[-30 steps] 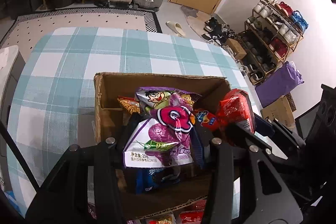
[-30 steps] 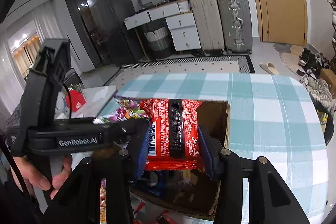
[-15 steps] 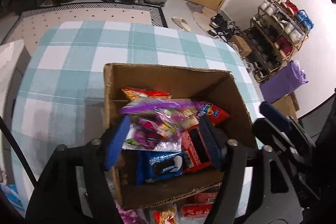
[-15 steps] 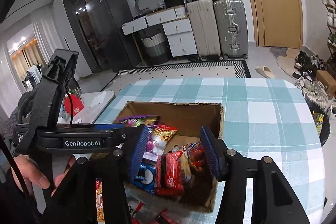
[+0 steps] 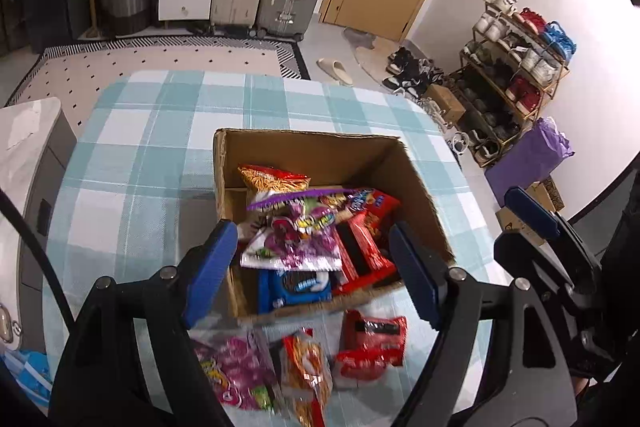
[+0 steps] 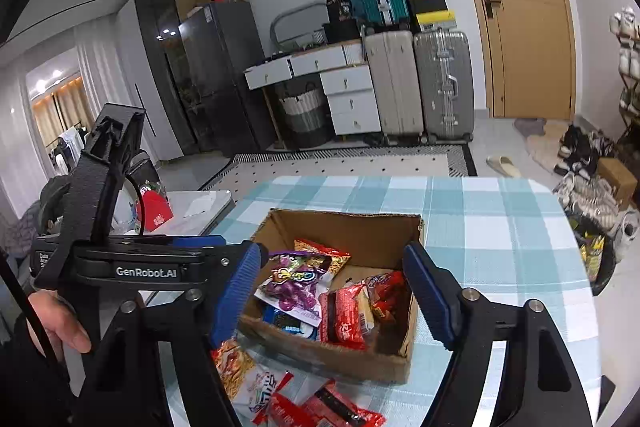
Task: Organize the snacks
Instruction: 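Move both grippers back toward the remaining snacks on the table, then grasp the purple candy bag with the left gripper, then lower the right gripper onto the noodle snack bag and close, then carry the purple bag and noodle bag over the box with both grippers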
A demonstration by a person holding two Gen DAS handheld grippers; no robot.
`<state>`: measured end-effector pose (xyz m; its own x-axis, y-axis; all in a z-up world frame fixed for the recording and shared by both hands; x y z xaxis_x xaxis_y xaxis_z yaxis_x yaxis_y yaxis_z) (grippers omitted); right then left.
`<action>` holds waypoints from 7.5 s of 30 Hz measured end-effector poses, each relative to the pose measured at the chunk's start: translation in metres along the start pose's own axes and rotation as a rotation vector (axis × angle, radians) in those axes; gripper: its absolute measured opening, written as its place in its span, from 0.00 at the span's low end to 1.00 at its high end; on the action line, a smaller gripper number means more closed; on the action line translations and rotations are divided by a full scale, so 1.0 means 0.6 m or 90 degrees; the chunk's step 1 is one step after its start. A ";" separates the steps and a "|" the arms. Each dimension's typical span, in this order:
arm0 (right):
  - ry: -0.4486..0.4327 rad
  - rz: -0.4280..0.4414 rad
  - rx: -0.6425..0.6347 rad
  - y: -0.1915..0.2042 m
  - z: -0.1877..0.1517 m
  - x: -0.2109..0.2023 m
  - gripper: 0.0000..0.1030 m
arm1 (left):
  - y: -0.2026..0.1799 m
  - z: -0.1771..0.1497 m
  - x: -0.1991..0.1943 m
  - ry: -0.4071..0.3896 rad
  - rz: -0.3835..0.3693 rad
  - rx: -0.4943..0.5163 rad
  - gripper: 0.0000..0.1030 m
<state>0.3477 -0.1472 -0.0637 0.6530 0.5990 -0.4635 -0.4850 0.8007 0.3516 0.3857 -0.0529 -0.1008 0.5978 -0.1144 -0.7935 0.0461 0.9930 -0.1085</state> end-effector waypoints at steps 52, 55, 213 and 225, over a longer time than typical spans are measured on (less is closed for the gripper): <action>0.021 0.036 -0.046 0.115 -0.273 -0.017 0.98 | 0.172 -0.294 -0.020 -0.074 0.118 -0.015 0.99; 0.021 0.035 -0.033 0.107 -0.275 -0.020 0.98 | 0.173 -0.287 -0.005 -0.060 0.102 -0.026 0.99; -0.080 0.196 0.049 0.140 0.003 -0.198 0.35 | 0.088 -0.112 -0.258 -0.184 -0.067 0.022 0.31; -0.109 0.192 0.027 0.142 0.164 -0.206 0.35 | -0.002 0.032 -0.258 -0.165 -0.082 0.067 0.31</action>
<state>0.2832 -0.1536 0.1037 0.5744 0.7959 -0.1913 -0.6487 0.5851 0.4867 0.3087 -0.0356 0.0335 0.7654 -0.2419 -0.5964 0.2091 0.9699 -0.1251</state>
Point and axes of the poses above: each gripper's, at about its wrist camera, not at the fingertips, and x roughly the way its jaws point, y to its left, z to its top, the point moved 10 cm from there along x, roughly the way its jaws point, and after that the axes turned 13 degrees about z, right-handed, at the moved point
